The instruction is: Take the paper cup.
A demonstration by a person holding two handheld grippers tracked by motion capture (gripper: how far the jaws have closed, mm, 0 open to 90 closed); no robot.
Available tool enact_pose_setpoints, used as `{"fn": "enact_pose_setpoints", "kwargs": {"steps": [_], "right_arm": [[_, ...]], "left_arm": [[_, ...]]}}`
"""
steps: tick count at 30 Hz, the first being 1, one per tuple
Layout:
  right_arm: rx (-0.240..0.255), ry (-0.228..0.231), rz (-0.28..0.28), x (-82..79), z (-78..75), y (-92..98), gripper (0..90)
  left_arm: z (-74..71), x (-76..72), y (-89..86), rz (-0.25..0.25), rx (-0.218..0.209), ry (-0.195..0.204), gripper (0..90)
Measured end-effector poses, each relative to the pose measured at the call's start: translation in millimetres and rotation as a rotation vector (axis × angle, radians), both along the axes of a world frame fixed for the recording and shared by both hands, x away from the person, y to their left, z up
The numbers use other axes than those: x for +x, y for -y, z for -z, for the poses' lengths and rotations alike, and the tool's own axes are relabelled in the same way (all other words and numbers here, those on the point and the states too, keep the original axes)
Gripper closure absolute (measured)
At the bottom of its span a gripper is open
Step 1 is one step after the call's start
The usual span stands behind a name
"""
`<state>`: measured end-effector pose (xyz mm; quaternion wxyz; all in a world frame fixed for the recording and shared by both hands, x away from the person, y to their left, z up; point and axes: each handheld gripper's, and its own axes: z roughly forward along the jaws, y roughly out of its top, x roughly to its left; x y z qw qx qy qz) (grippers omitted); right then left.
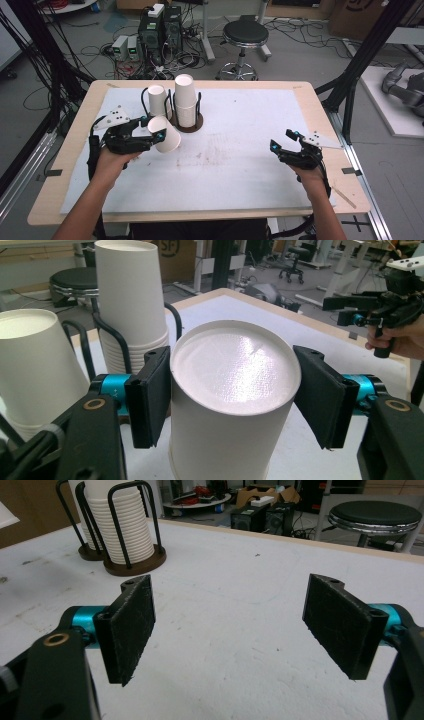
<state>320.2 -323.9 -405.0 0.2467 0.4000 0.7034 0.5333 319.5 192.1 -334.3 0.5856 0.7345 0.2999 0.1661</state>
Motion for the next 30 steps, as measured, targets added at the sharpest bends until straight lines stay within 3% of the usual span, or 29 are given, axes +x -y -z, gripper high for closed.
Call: {"fn": "enact_pose_setpoints", "kwargs": {"steps": [3,7,14,19,30], "right_arm": [[-0.021,-0.001,-0.038,-3.4,1.0,8.1,21.6],[-0.012,-0.008,-0.072,-8.6,0.4,12.3,21.6],[-0.021,0.003,-0.138,-10.4,-0.9,-0.2,21.6],[-0.019,-0.002,-0.144,-7.3,-1.6,-4.5,21.6],[-0.034,0.001,-0.174,-6.8,-11.6,-9.4,21.2]], "left_arm": [[1.2,-0.6,1.9,0.014,-0.005,0.006,35.0],[3.4,-1.4,5.7,0.046,-0.009,0.014,35.0],[5.1,-2.5,14.2,0.117,-0.013,0.021,35.0],[4.5,-1.7,17.5,0.154,-0.011,0.024,35.0],[1.8,2.5,33.9,0.188,0.021,0.025,35.0]]}}
